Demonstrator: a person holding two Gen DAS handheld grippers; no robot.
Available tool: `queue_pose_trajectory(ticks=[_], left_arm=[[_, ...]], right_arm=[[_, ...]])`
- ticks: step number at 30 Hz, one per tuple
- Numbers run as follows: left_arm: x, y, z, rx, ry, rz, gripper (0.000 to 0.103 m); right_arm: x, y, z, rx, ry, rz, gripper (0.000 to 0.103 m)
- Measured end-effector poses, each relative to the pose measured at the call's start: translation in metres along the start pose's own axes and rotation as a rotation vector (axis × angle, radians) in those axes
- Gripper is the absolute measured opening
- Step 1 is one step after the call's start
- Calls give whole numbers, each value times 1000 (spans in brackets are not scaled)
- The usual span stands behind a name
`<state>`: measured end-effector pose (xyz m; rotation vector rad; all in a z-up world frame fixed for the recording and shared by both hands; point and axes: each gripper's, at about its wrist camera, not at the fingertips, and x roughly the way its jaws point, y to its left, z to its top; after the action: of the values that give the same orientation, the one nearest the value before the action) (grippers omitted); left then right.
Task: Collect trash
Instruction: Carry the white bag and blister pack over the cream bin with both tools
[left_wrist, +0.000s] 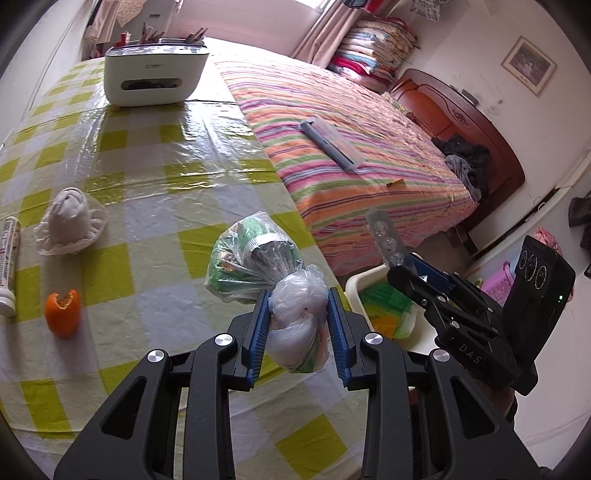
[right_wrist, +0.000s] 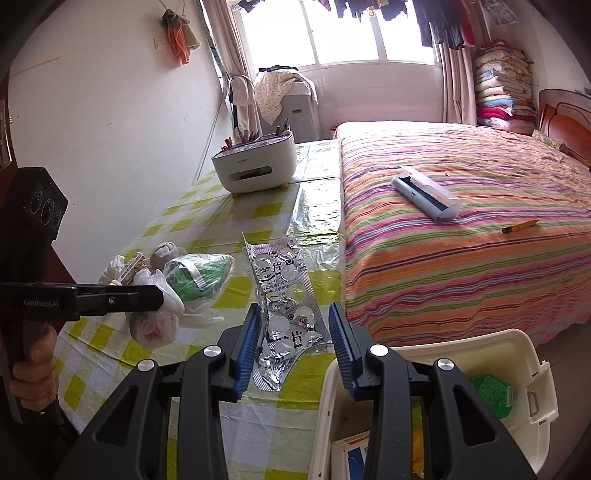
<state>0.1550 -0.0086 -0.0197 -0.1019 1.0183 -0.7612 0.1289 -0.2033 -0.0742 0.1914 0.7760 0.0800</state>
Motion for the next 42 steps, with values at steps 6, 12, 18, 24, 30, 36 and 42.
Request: queue_pose_trajectory(ticks=[6,12,18,24,30,36,42], left_arm=[[8,-21,-6,38,14,-18,30],[10,-36,-8,42,6,-52,30],[17,-52,-10,71,23,-68,30],[26,-71,-15,101,41,-88,30],[34,-89,-22,130,59,-113,30],[43,-97,-24,144,79,-121,30],[48,-100,-26,149,87,-125,30]], right_arm=[[-9,-10,-3,16,-8,-19,37],[-20,-25,-9,38,-14,-42,37],[-31,-39,-14,64,-22,-72,37],[-37,-50,-20,90,-17,-110,37],[-41,-59,-26,122,-11,-139,37],[-46,-70,-30,159,-12,-173,37],[-50,-79,-32,186,-10,-191,38]])
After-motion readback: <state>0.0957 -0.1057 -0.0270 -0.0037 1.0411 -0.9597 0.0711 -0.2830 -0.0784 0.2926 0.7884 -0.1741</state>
